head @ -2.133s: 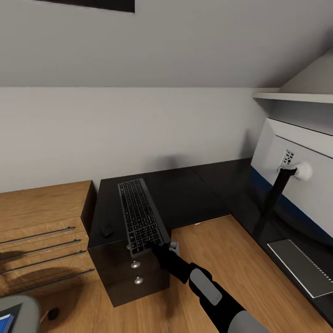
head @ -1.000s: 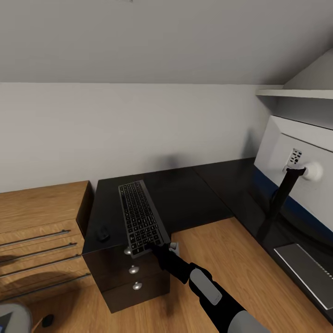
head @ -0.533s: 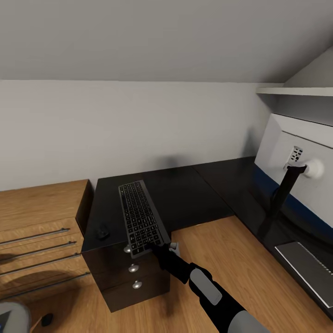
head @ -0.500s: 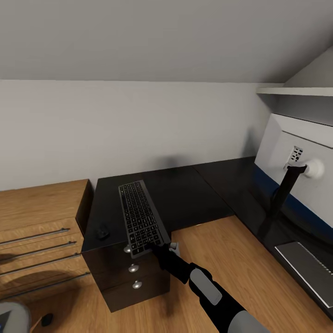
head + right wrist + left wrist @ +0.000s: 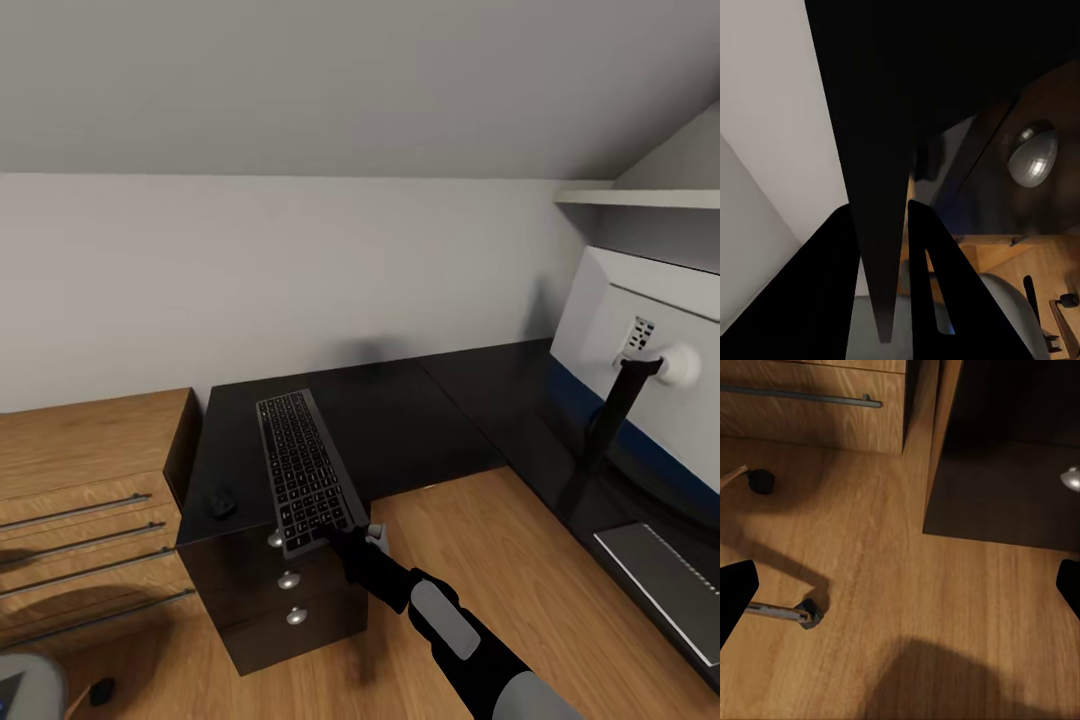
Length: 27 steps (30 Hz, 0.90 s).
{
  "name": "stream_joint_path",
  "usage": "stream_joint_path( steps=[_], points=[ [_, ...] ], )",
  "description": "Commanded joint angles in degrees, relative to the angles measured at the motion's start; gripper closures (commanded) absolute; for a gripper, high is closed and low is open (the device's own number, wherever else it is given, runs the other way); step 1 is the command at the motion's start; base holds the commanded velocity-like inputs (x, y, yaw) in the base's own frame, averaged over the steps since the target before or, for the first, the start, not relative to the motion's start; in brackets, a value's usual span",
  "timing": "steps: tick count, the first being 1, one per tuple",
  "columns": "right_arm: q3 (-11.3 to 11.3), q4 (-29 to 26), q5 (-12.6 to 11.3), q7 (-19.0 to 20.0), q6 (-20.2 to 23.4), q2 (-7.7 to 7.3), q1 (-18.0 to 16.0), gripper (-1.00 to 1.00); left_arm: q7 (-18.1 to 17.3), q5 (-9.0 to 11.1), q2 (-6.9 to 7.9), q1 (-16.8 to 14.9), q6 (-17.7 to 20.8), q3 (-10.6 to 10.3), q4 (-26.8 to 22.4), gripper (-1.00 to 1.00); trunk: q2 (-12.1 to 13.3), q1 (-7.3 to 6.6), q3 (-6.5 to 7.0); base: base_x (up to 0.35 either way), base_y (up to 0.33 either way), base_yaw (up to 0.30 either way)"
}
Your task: In the bedroom, organize the workspace by keeping the computer under the desk, ensuring the monitor is on the desk, placing the keyboard on the desk next to the monitor, placing the mouse on the desk next to the keyboard, moving the folder from the swivel chair onto the desk next to the mouse, stacking the notebook on top of the folder with the pen on top of the notebook, and positioning the swivel chair next to the desk.
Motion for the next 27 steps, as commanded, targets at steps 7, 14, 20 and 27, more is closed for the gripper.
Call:
stream_joint_path(
  steps=[7,14,20,27],
  points=[
    [0.0,0.1,-0.5,0.1,0.2,0.0,-0.1,1.0,0.1,0.6,0.03,0.0,-0.2,-0.1,0.0,-1.0,1.2,-0.67,0.5,0.0,0.0,0.0],
    [0.1,0.1,-0.5,0.1,0.2,0.0,-0.1,1.0,0.2,0.6,0.03,0.0,-0.2,-0.1,0.0,-1.0,3.2,-1.76,1.4,0.0,0.0,0.0],
    [0.1,0.1,-0.6,0.1,0.2,0.0,-0.1,1.0,0.1,0.6,0.03,0.0,-0.2,-0.1,0.0,-1.0,3.2,-1.76,1.4,0.0,0.0,0.0],
    [0.1,0.1,-0.6,0.1,0.3,0.0,-0.1,1.0,0.1,0.6,0.03,0.0,-0.2,-0.1,0.0,-1.0,3.2,-1.76,1.4,0.0,0.0,0.0]
  ],
)
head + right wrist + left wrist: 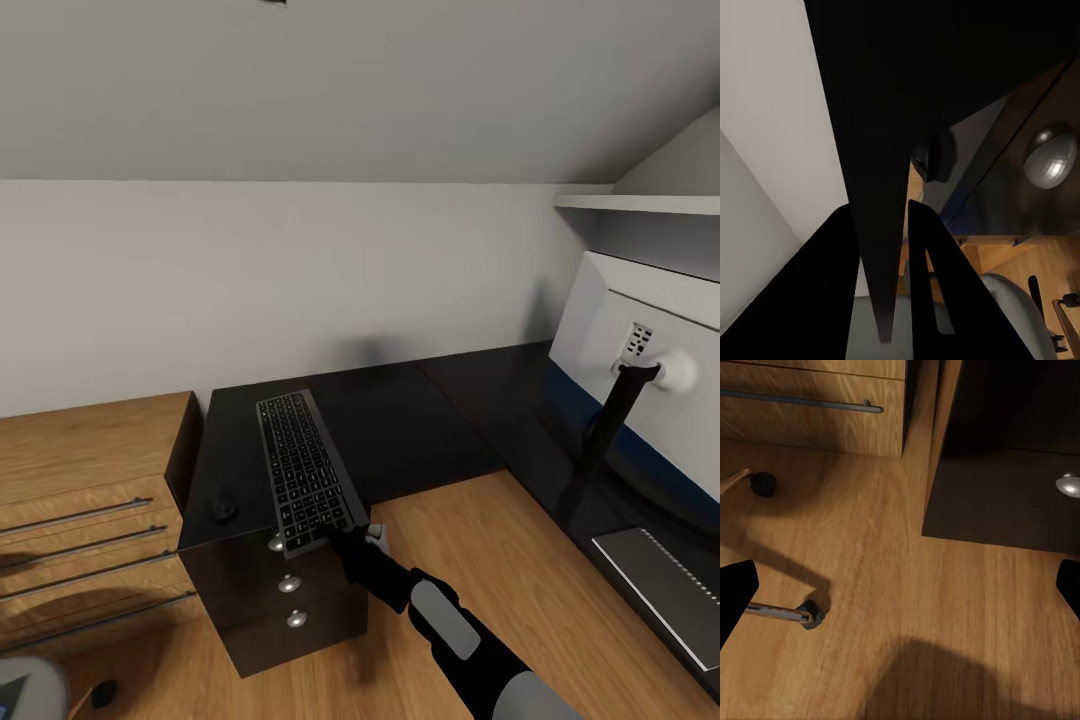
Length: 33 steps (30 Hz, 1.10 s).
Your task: In the bedroom, organize the workspace by keeping the computer under the desk, ensuring the monitor is on the desk, placing the keyboard on the desk next to the monitor, placing the mouse on the desk next to the keyboard, moving the folder from the swivel chair onto the desk next to the mouse, stacking the notebook on top of the folder with the pen on top of the notebook, and positioning the swivel chair next to the desk.
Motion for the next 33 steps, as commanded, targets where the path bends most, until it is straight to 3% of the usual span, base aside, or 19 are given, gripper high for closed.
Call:
stream_joint_path(
  steps=[1,7,8,27,33],
  points=[
    [0.1,0.1,-0.6,0.2,0.3,0.0,-0.1,1.0,0.2,0.6,0.03,0.0,-0.2,-0.1,-0.1,-1.0,0.0,0.0,-0.04,0.0,0.0,0.0],
    [0.1,0.1,-0.6,0.1,0.3,0.0,-0.1,1.0,0.2,0.6,0.03,0.0,-0.2,-0.1,-0.1,-1.0,0.0,0.0,-0.04,0.0,0.0,0.0],
    [0.1,0.1,-0.6,0.1,0.3,0.0,-0.1,-1.0,0.2,0.6,0.03,0.0,-0.2,-0.1,-0.1,-1.0,0.0,0.0,-0.04,0.0,0.0,0.0],
    [0.2,0.1,-0.5,0.3,0.2,0.0,-0.1,-1.0,0.1,0.5,0.03,0.0,-0.2,-0.5,2.1,-1.0,0.0,0.0,-0.04,-0.001,0.0,0.0],
    [0.2,0.1,-0.5,0.3,0.2,0.0,-0.1,-1.0,0.1,0.5,0.08,0.0,-0.2,-0.8,2.2,-1.0,0.0,0.0,-0.04,-0.191,0.0,0.0]
  ],
)
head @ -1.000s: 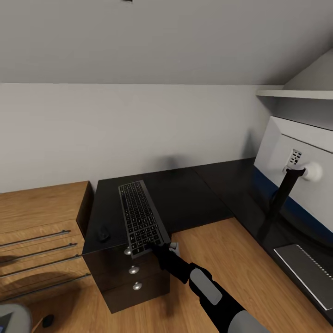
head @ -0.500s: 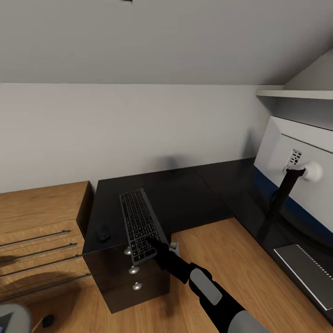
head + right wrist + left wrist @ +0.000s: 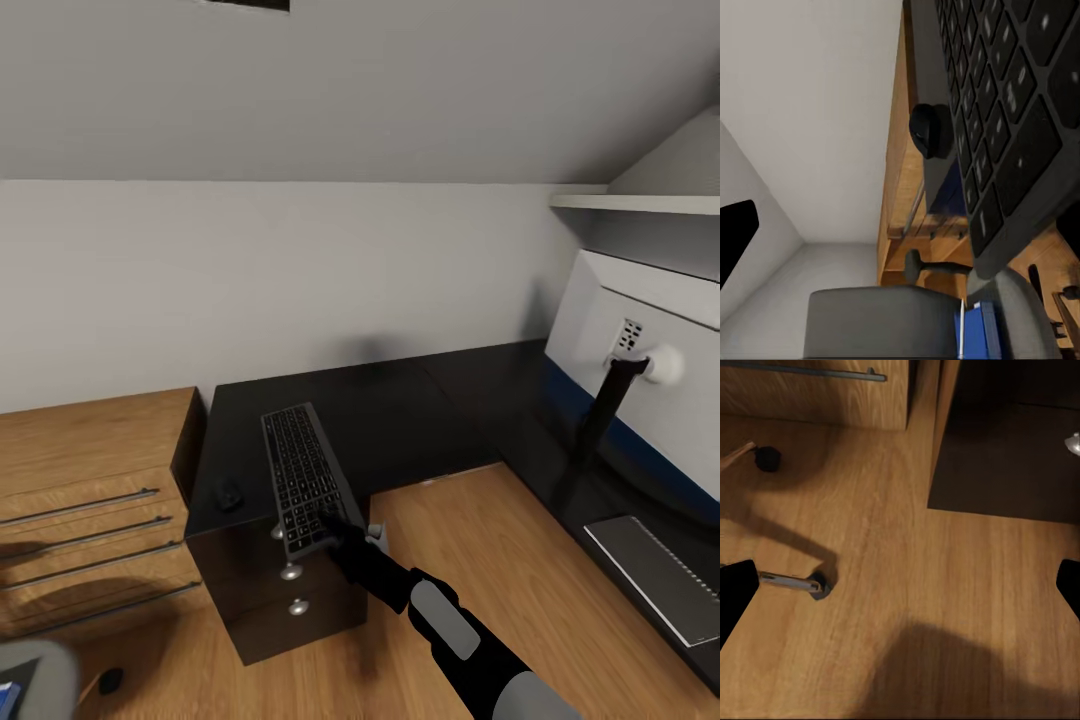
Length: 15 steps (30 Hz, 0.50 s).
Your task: In the bedroom, organize the workspace by keeping the computer under the desk, ensuring the monitor is on the desk, placing the keyboard on the desk next to the monitor, placing the mouse on the desk next to the keyboard, moving the folder from the swivel chair onto the desk next to the mouse, stacking the notebook on top of the folder with the pen on top of the notebook, and positioning the swivel chair next to the desk.
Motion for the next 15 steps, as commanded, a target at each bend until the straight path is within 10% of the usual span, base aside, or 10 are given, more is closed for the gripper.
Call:
stream_joint_path(
  steps=[1,15],
  points=[
    [0.1,0.1,-0.5,0.1,0.2,0.0,-0.1,-1.0,0.2,0.6,0.04,0.0,-0.2,-0.1,-0.1,-1.0,0.0,-0.03,-0.04,-0.303,0.0,0.0],
    [0.2,0.1,-0.4,0.1,0.2,0.0,-0.1,-1.0,0.1,0.5,0.07,0.0,-0.2,-0.1,0.0,-1.0,0.0,-0.03,-0.04,-0.33,-0.059,0.0]
  ],
)
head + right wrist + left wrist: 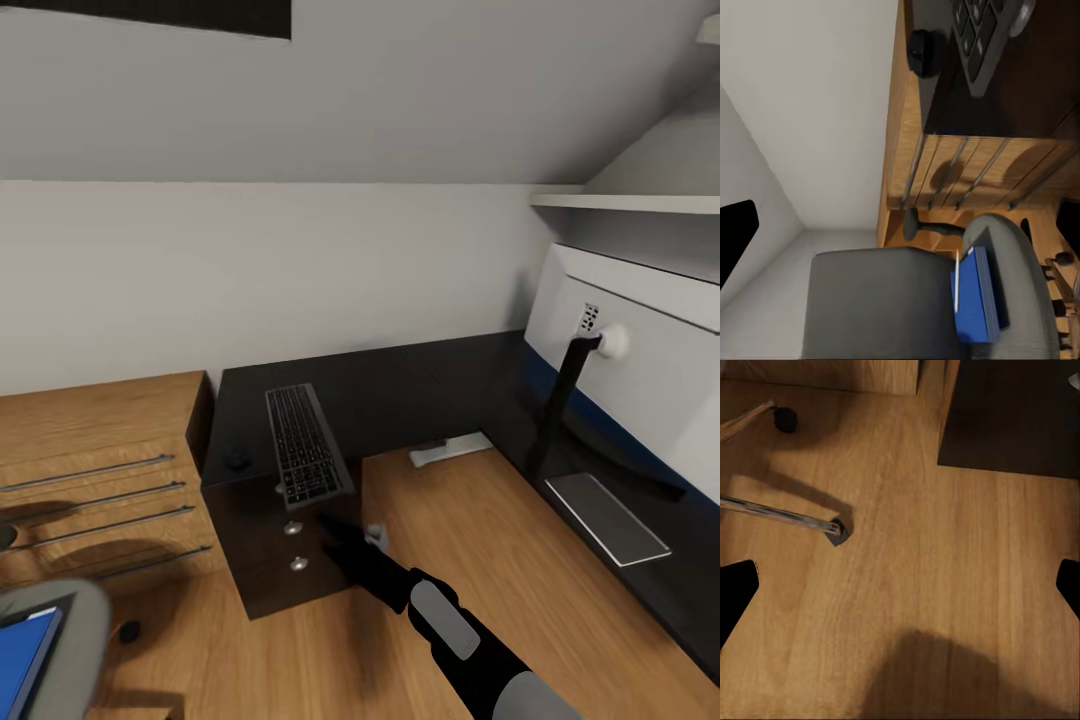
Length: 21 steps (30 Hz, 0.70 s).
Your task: In the bedroom, organize the workspace by keeping the computer under the desk, ensuring the monitor is on the desk, placing the keyboard on the desk next to the monitor, placing the mouse on the desk next to the keyboard, moving the folder from the swivel chair onto the desk next to the mouse, stacking the notebook on top of the folder with the pen on top of the notebook, and positioning the swivel chair next to the desk.
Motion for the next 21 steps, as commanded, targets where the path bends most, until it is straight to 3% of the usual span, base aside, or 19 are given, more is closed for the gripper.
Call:
stream_joint_path(
  steps=[1,16,21],
  points=[
    [0.1,0.1,-0.5,0.1,0.2,-0.01,-0.1,-1.0,0.2,0.6,0.01,0.0,-0.2,-0.1,-0.1,-1.0,0.0,-0.04,-0.04,-0.329,-0.139,0.0],
    [0.3,0.0,-0.3,0.0,0.0,-0.01,-0.1,-1.0,0.2,0.6,0.01,0.0,-0.2,-0.1,-0.1,-1.0,0.0,-0.04,-0.04,-0.296,-0.189,0.0],
    [0.1,0.2,0.7,-1.3,-1.2,0.1,-0.1,-1.0,0.2,0.6,0.02,0.0,-0.2,-0.1,-0.1,-1.0,0.0,-0.04,-0.04,-0.148,-0.126,0.0]
  ],
)
